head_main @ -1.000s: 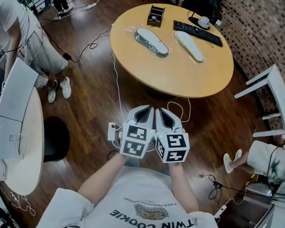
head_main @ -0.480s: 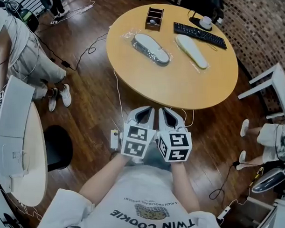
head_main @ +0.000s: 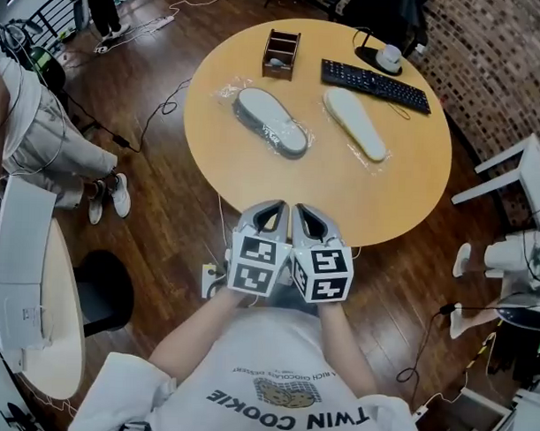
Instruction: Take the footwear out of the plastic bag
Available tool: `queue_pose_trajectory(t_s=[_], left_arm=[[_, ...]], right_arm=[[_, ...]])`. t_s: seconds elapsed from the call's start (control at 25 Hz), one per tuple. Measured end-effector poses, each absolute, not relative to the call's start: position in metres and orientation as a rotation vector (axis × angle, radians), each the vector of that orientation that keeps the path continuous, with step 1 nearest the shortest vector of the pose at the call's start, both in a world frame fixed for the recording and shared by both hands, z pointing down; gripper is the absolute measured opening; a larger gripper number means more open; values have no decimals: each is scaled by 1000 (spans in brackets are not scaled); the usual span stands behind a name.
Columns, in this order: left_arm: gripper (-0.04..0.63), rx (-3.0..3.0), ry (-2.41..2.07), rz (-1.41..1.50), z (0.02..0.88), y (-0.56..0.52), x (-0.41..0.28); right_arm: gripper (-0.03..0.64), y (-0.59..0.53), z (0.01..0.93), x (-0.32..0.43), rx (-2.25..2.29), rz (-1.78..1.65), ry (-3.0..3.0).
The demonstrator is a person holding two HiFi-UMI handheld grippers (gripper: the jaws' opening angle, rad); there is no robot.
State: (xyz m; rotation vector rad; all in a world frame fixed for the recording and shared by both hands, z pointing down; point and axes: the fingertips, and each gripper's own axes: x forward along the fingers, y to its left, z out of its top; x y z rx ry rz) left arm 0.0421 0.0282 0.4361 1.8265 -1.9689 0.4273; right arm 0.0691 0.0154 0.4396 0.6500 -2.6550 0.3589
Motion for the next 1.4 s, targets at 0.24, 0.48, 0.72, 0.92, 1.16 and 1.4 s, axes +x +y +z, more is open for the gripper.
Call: queue_pose_trajectory(t_s=[0.24,0.48,0.72,0.92,1.16,1.4], left_arm=[[6,1788,-1993,448,440,-10,26],[6,1762,-2006,463,444,-37,9],[6,1761,-1994,473,451,-58,-13],[6,1800,-1937,500,463,-82,-40],[6,1888,-1819,573,482,-112,-78],[6,1991,-1686,648,496,-135,-119]], right_arm=[[3,-22,444,52,591,396,-2663],[3,-49,450,37,568,431,-2664],[3,-69,458,14,555,469,-2656],[5,-90,468,-7,598,516,-2625],[14,-118,492,-27,734,619,-2537],[31,-141,515,-44,894,682,-2414]])
